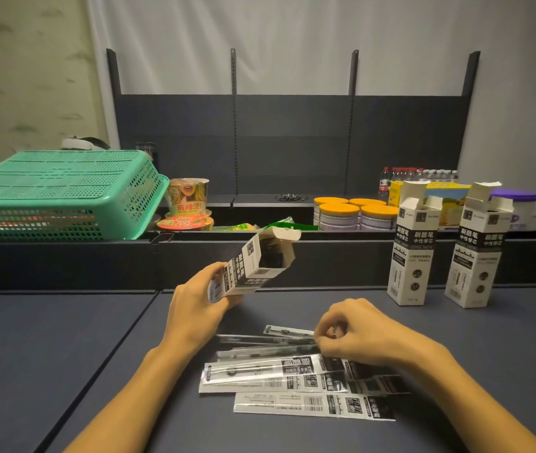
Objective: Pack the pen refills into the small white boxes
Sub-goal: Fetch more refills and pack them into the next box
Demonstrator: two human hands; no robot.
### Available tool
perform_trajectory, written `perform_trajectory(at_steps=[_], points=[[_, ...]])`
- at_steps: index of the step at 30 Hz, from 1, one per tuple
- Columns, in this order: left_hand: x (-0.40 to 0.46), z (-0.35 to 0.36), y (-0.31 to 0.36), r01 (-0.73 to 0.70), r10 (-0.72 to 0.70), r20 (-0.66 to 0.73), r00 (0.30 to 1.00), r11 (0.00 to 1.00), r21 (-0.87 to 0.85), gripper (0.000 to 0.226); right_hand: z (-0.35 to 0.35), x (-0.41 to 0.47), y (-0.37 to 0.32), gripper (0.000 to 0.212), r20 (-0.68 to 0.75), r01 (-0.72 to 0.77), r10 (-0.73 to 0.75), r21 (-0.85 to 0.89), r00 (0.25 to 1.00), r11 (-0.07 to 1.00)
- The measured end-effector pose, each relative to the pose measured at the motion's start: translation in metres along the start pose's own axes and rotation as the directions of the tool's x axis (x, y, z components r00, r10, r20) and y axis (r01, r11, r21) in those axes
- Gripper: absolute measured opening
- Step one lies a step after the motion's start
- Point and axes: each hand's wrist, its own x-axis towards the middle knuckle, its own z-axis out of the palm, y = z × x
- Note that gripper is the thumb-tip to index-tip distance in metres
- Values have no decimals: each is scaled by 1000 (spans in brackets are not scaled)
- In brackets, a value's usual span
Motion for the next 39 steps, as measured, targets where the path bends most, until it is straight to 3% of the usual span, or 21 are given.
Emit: perform_trajectory(at_steps=[5,8,11,13,18,21,26,34,39], points=[[0,-1,1,-15,15,-11,1000,1000,-17,52,-1,1,1,8,-171,34,-28,28,985,999],[1,-1,1,8,-9,-12,1000,1000,-21,52,-7,-1,-3,4,-256,108,-26,310,966,945],[0,-1,1,15,-15,3,1000,999,-33,52,-17,-6,-14,13,-279,203,8,718,960,666],[1,-1,1,13,-13,7,1000,999,-40,51,-24,-10,-21,19,-288,244,32,861,957,446],[1,0,1,14,-14,0,1000,999,-32,52,-43,-20,-28,14,-412,390,120,904,903,173],[0,0,2,3,-3,8,1000,1000,-22,52,-51,-25,-25,13,-480,470,140,877,866,95],[-1,2,0,-2,3,26,1000,1000,-17,51,-52,-24,-21,16,-539,529,144,842,830,103],[0,6,-3,-30,29,32,999,1000,6,55,-38,-17,-22,13,-603,566,59,774,795,284],[0,9,-3,-54,54,44,998,999,3,57,-22,-12,-21,14,-713,613,-53,559,699,558]])
